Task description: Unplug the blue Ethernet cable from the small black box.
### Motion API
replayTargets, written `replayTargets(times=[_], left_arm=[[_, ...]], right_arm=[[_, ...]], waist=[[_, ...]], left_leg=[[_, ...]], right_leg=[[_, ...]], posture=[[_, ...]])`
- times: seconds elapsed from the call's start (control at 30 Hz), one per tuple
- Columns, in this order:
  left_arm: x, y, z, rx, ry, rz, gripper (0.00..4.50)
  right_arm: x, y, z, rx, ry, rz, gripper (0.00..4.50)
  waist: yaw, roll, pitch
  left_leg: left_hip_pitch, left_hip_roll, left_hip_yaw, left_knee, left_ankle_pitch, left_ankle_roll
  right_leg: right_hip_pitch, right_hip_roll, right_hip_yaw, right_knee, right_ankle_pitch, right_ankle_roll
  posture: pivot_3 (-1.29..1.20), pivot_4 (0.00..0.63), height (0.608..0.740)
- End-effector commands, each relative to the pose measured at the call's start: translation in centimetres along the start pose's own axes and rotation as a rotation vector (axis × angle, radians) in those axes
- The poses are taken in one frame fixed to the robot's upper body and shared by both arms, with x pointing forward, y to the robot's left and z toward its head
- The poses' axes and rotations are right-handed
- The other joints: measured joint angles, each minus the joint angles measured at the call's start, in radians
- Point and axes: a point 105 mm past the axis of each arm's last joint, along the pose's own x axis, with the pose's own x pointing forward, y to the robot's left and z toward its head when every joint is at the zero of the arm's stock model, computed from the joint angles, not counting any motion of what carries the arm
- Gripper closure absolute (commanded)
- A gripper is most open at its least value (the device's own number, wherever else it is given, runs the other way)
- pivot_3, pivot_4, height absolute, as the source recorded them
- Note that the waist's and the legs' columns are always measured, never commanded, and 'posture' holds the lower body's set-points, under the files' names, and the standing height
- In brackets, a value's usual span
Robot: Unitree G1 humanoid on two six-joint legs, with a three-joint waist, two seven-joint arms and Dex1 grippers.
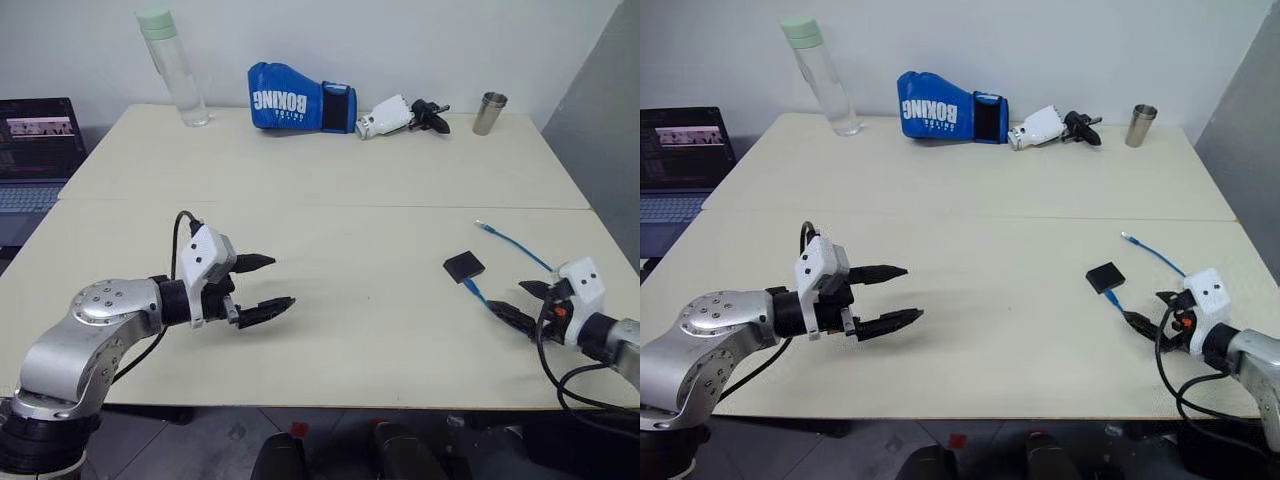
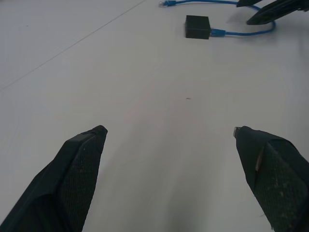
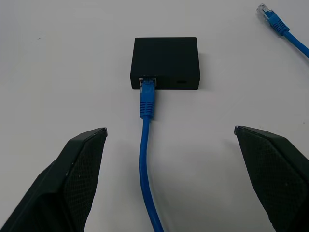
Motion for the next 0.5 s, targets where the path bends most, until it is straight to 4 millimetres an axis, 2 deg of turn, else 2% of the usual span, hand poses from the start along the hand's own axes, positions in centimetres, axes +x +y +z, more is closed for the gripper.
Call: replayTargets(times=[0.03, 0.3, 0.5], left_arm=[[0.6, -0.5, 1.1, 0.082, 0.002, -0.043, 0.00], [2.0, -1.1, 1.1, 0.118, -0.003, -0.079, 0.00], [2.1, -1.1, 0.9, 0.127, 0.001, -0.075, 0.00]], right_arm=[[1.1, -0.7, 0.7, -0.017, -0.020, -0.024, 0.02], [4.5, -1.4, 0.4, 0.022, 0.001, -0.002, 0.02], [5.5, -1.3, -0.2, 0.067, 0.041, 0.072, 0.02]], waist=[[0.001, 0.000, 0.000], [0.001, 0.000, 0.000], [0.001, 0.000, 0.000]], left_leg=[[0.000, 0.000, 0.000, 0.000, 0.000, 0.000], [0.000, 0.000, 0.001, 0.000, 0.000, 0.000], [0.000, 0.000, 0.001, 0.001, 0.000, 0.000]], right_leg=[[0.000, 0.000, 0.000, 0.000, 0.000, 0.000], [0.000, 0.000, 0.001, 0.000, 0.000, 0.000], [0.000, 0.000, 0.000, 0.000, 0.000, 0.000]], posture=[[0.00, 0.150, 0.740], [0.00, 0.150, 0.740], [0.00, 0.150, 0.740]])
